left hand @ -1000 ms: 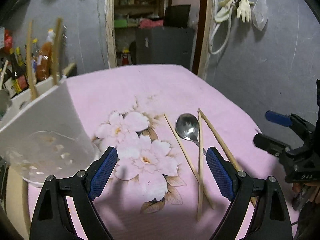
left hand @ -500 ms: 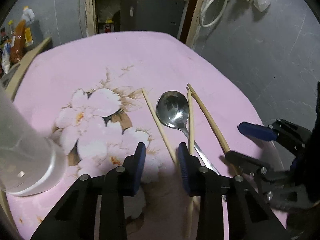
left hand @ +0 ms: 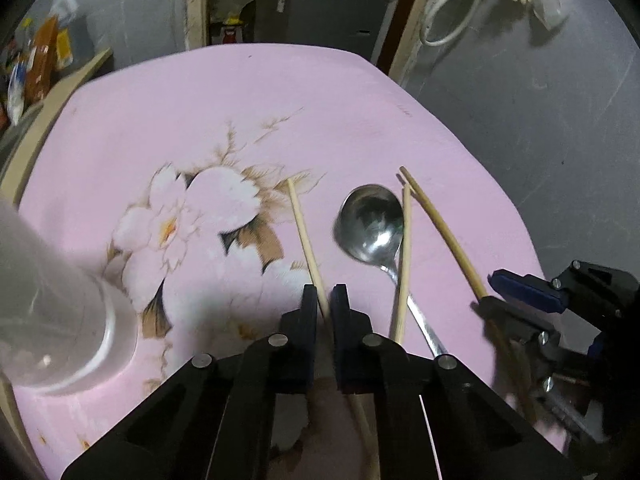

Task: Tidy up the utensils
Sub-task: 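Grasp a wooden chopstick with the left tool while the right tool grasps another, then lift both chopsticks and carry them over the white utensil holder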

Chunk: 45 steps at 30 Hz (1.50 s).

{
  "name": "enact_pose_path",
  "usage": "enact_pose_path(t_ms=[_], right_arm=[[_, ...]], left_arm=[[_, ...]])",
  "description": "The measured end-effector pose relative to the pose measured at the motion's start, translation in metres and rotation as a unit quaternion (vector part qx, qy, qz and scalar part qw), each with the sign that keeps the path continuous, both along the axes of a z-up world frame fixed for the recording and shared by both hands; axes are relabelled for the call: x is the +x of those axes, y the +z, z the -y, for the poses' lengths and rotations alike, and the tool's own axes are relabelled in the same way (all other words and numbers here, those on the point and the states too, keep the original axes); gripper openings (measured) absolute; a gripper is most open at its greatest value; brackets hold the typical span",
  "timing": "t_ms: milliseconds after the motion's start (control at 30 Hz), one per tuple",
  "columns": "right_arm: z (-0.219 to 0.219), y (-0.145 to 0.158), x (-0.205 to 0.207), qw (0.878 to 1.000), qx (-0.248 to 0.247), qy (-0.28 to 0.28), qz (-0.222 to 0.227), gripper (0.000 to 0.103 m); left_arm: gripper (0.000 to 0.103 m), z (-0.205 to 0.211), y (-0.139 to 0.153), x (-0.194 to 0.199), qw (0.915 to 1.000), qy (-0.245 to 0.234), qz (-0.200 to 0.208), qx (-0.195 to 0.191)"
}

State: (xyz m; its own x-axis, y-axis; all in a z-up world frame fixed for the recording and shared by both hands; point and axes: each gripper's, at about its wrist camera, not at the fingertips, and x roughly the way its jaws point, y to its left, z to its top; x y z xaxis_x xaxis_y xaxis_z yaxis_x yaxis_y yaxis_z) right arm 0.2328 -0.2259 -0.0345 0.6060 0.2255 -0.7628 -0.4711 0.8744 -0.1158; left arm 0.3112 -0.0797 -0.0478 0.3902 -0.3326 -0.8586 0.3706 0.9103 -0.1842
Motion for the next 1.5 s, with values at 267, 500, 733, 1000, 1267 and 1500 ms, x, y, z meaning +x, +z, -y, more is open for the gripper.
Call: enact_pose_path(t_ms=[267,500,733,1000,1267,1500], right_arm=[[0.003,0.000,-0.001,1.000,-0.007,-0.005,-0.024,0.007],[-0.010,0.002,0.026,0.999,-0.003,-0.018,-0.038,0.009],[-0.015,0.001,0.028,0.999,-0.021,-0.009,-0.035,0.005],[0.010,0.017,0.006,0.994,0.101,-0.043,-0.010,0.004],[0.002,0.066,-0.040,0.973,0.163,-0.040,0.158,0.004],[-0.008,0.104,-0.048,0.938,0.236,-0.022,0.251,0.004]], left_arm=[[0.005,-0.009,0.008,-0.015,0.9997,-0.006,-0.023,0.005],[0.005,-0.007,0.008,-0.003,0.9992,-0.002,-0.040,0.006],[0.003,-0.001,0.011,-0.007,0.9990,0.019,-0.038,-0.010],[0.002,-0.014,0.031,-0.040,0.9984,0.029,0.026,-0.040],[0.002,-0.022,0.076,-0.075,0.9803,0.038,0.176,-0.081],[0.002,-0.033,0.118,-0.099,0.9471,0.059,0.289,-0.126]])
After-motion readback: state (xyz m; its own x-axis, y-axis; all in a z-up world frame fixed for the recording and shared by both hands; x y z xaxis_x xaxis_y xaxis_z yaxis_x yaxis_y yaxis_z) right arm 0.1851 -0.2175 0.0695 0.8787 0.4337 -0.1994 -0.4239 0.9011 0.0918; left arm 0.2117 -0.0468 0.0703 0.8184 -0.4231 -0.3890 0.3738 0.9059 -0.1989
